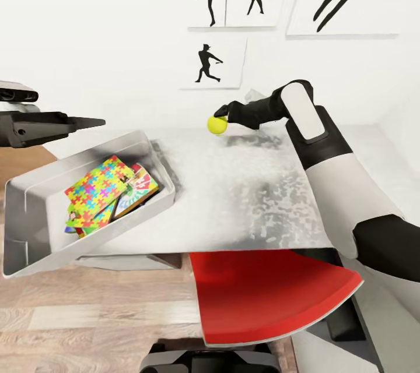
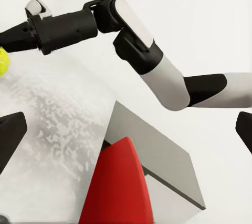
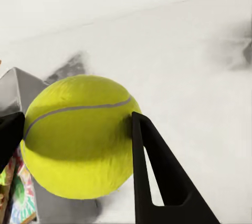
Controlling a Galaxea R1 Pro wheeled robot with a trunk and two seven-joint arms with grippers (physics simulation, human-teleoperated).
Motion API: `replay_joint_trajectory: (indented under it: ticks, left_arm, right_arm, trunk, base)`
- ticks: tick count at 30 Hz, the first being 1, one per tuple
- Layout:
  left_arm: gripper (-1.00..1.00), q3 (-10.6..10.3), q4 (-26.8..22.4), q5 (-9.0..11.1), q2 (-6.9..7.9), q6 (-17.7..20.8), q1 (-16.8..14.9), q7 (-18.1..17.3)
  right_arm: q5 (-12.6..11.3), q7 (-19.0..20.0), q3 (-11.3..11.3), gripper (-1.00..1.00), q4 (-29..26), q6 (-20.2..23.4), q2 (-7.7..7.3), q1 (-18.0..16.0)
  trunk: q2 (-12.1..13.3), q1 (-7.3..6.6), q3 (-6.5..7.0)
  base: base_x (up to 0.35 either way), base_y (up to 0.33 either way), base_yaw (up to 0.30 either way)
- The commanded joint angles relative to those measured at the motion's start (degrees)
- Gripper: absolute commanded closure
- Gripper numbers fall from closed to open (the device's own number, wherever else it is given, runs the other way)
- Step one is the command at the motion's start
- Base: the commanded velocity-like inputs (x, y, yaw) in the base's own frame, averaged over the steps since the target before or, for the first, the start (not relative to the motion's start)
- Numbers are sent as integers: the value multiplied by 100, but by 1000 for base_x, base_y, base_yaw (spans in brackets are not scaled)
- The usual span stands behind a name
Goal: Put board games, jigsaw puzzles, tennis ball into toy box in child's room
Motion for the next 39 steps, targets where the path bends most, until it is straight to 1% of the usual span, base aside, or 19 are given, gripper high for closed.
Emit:
replay_joint_trajectory:
  ticks: [1,4,6,8,10,12,14,17,19,22,31,35,36,39]
  left_arm:
    - [-100,-11,3,13,50,61,-6,-24]
    - [-100,-10,3,24,150,61,-6,-27]
    - [-100,-9,3,29,221,61,-6,-28]
    - [-100,-12,3,31,296,61,-6,-28]
    - [-100,-24,3,37,411,61,-2,-28]
    - [-100,-30,3,39,473,61,0,-28]
    - [-100,-32,3,40,507,61,2,-31]
    - [-100,-30,3,41,563,61,6,-35]
    - [-100,-33,3,44,648,61,9,-36]
    - [-100,-32,3,45,722,61,14,-37]
    - [-100,1,11,43,830,61,14,-37]
    - [-100,6,11,48,903,61,17,-39]
    - [-100,7,11,49,918,61,18,-40]
    - [-100,8,13,48,935,61,17,-43]
  right_arm:
    - [-182,-61,4,100,-48,9,-21,-5]
    - [-418,-58,-1,100,-98,9,-96,-8]
    - [-644,-59,-18,100,-129,9,-144,-11]
    - [-886,-59,-30,100,-143,9,-163,-13]
    - [-1099,-63,-35,100,-149,9,-171,-14]
    - [-1201,-64,-41,100,-154,9,-172,-14]
    - [-1258,-65,-44,100,-189,9,-167,-14]
    - [-1304,-66,-46,100,-427,9,-141,-22]
    - [-1320,-66,-47,100,-607,9,-121,-33]
    - [-1332,-66,-61,100,-728,9,-111,-38]
    - [-1356,-66,-118,100,-800,9,-85,-40]
    - [-1559,-66,-118,100,-808,9,-76,-41]
    - [-1646,-66,-118,100,-810,9,-76,-41]
    - [-1754,-66,-118,100,-811,9,-79,-41]
  trunk:
    - [-9,3,1]
    - [-9,3,29]
    - [-9,3,48]
    - [-9,3,67]
    - [-9,3,86]
    - [-9,3,105]
    - [-9,3,124]
    - [-9,3,153]
    - [-9,3,172]
    - [-9,3,200]
    - [-9,3,286]
    - [-9,3,324]
    - [-9,3,334]
    - [-9,3,362]
  base:
    - [-40,28,0]
    - [-23,16,0]
    - [-9,6,0]
    - [-4,2,0]
    - [-10,1,0]
    - [-49,39,0]
    - [-80,133,0]
    - [-62,131,0]
    - [-24,51,0]
    - [-9,20,0]
    - [-120,83,0]
    - [-55,42,0]
    - [-28,24,0]
    - [-65,83,0]
